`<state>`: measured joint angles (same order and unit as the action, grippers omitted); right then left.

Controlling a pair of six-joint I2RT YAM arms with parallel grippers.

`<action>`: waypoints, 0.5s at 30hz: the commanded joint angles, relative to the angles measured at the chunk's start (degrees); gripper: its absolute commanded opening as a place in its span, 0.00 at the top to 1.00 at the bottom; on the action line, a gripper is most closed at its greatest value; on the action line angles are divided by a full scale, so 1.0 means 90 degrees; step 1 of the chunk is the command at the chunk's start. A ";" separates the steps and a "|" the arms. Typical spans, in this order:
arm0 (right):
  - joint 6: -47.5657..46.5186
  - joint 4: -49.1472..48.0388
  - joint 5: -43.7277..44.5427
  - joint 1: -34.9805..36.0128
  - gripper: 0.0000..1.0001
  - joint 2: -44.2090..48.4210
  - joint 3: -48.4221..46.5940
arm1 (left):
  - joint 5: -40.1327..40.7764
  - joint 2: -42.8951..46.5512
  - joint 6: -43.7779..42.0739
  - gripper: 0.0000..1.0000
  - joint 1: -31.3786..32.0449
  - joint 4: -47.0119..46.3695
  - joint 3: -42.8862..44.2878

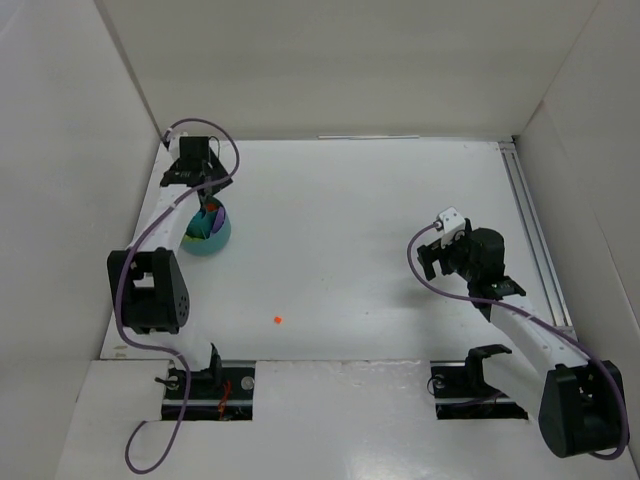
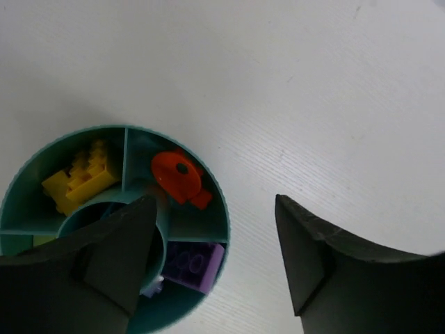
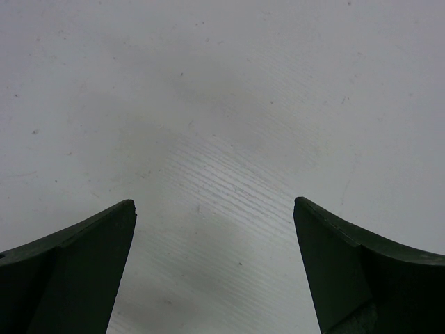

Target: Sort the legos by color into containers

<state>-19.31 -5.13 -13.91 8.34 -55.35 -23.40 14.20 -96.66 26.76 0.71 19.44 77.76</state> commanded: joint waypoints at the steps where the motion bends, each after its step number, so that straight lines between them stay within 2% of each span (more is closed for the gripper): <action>1: -0.0022 -0.0231 -0.0066 0.0050 0.01 0.0057 -0.0154 | -0.0318 0.1236 -0.0123 0.32 0.0251 -0.0343 -0.0278; 2: -0.0022 -0.0231 -0.0066 0.0050 0.01 0.0115 -0.0154 | -0.0318 0.1422 -0.0035 0.04 0.0340 -0.0344 -0.0387; 3: -0.0022 -0.0231 -0.0066 0.0050 0.01 0.0115 -0.0096 | -0.0579 0.1598 0.0130 0.00 0.0428 -0.0537 -0.0504; 7: 0.0036 -0.0231 -0.0162 0.0050 0.01 0.0115 -0.0096 | -0.1255 0.2583 0.0404 0.00 0.1091 -0.0958 -0.1440; 8: 0.0036 -0.0231 -0.0163 0.0050 0.01 0.0115 -0.0096 | -0.1255 0.2721 0.0482 0.00 0.1557 -0.0959 -0.1790; 10: 0.0036 -0.0231 -0.0309 0.0050 0.01 0.0115 -0.0096 | -0.0829 0.2946 0.0697 0.00 0.2135 -0.0785 -0.2115; 13: 0.0036 -0.0290 -0.0456 0.0109 0.01 0.0251 0.0031 | -0.0174 0.3337 0.1438 0.00 0.3365 -0.0482 -0.2730; 15: 0.0036 -0.0290 -0.0525 0.0109 0.01 0.0310 0.0031 | -0.0093 0.3523 0.2207 0.00 0.4077 0.0084 -0.3061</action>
<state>-19.29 -5.15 -16.23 8.73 -54.54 -23.40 9.65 -67.26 36.97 31.62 14.13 53.74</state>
